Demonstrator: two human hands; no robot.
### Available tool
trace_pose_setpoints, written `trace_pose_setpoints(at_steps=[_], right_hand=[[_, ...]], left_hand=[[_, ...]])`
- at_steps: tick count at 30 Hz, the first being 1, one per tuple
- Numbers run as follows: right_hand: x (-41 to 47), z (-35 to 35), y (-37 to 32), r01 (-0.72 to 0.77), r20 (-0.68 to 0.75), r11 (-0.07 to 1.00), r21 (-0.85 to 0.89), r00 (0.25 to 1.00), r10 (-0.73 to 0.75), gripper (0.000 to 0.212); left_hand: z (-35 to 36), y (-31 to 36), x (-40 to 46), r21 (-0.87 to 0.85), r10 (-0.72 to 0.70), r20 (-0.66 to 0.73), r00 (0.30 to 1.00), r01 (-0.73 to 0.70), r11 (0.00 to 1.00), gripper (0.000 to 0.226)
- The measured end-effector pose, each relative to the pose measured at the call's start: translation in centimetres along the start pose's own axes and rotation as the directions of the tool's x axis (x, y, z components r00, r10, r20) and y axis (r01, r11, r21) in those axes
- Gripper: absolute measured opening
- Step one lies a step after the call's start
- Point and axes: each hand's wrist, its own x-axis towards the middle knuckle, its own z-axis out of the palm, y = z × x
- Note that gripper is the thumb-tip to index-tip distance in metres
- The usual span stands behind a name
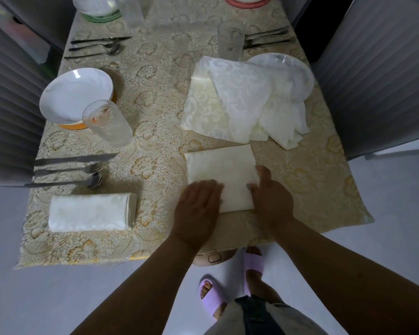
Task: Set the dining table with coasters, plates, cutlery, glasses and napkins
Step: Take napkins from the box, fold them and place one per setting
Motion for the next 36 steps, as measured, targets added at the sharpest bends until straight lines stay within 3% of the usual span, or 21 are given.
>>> trace_pose_setpoints(at_steps=[2, 4, 6, 8, 11, 13, 15, 18, 23, 25, 28, 31, 33, 36], right_hand=[[0.2, -0.1, 0.0, 0.003, 0.030, 1.000, -0.015, 1.000, -0.002, 0.050], [0.5, -0.1, 0.1, -0.015, 0.004, 1.000, -0.025, 1.000, 0.015, 0.047], [0.6, 0.0, 0.2, 0.102, -0.227, 0.983, -0.151, 0.964, -0.135, 0.042], [0.3, 0.6, 0.0, 0.313, -0.369, 0.906, -0.285, 0.837, -0.405, 0.037], [-0.2, 1.4, -0.2, 0.689, -0.117, 0.698, -0.196, 0.690, -0.714, 0.047], [-0.4, 1.7, 1.0, 0.732, 0.073, 0.669, -0.130, 0.680, -0.730, 0.062], [-0.1, 1.5, 2.2, 0.723, 0.157, 0.675, -0.144, 0.690, -0.706, 0.071], [0.5, 0.8, 2.7, 0.696, 0.135, 0.700, -0.159, 0.718, -0.683, 0.066], [2.6, -0.3, 2.2, 0.657, 0.135, 0.750, -0.079, 0.753, -0.645, 0.056], [2.9, -0.8, 2.3, 0.649, 0.099, 0.760, -0.005, 0.757, -0.646, 0.052], [2.9, -1.2, 3.2, 0.489, 0.116, 0.842, 0.227, 0.845, -0.522, 0.055], [3.0, -1.0, 4.3, 0.402, 0.172, 0.854, 0.330, 0.864, -0.473, 0.058], [3.2, -1.1, 4.4, 0.333, 0.151, 0.845, 0.418, 0.892, -0.426, 0.047], [4.1, -1.6, 3.2, 0.138, 0.135, 0.861, 0.489, 0.964, -0.231, 0.020]], left_hand=[[0.5, -0.3, -0.7, -0.062, 0.084, 0.202, 0.976, -0.072, 0.995, 0.051], [0.8, -0.7, -1.2, -0.043, 0.056, 0.345, 0.937, -0.044, 0.998, 0.064], [0.9, -0.9, -1.2, -0.034, 0.047, 0.407, 0.912, -0.036, 0.999, 0.070], [0.9, -1.1, -0.9, -0.040, 0.050, 0.426, 0.903, -0.037, 0.999, 0.069], [1.1, -1.3, -0.3, -0.066, 0.049, 0.431, 0.901, -0.023, 0.998, 0.065], [1.1, -1.8, -0.1, -0.073, 0.059, 0.439, 0.897, -0.030, 0.997, 0.067], [1.1, -2.5, 0.1, -0.081, 0.095, 0.449, 0.889, -0.066, 0.995, 0.068], [0.8, -3.5, 0.0, -0.128, 0.154, 0.466, 0.871, -0.106, 0.986, 0.076], [-0.2, -4.2, -1.0, -0.247, 0.133, 0.348, 0.928, -0.046, 0.968, 0.073], [-0.1, -4.5, -1.6, -0.289, 0.020, 0.306, 0.952, 0.073, 0.954, 0.066], [-0.6, -4.3, -1.2, -0.406, -0.242, 0.306, 0.921, 0.356, 0.842, 0.053], [-1.0, -3.5, -0.3, -0.496, -0.453, 0.263, 0.852, 0.522, 0.694, 0.039], [-1.0, -3.1, 0.2, -0.468, -0.574, 0.242, 0.783, 0.612, 0.638, 0.033], [-1.2, -2.7, 1.4, -0.441, -0.689, 0.248, 0.681, 0.713, 0.545, 0.024]])
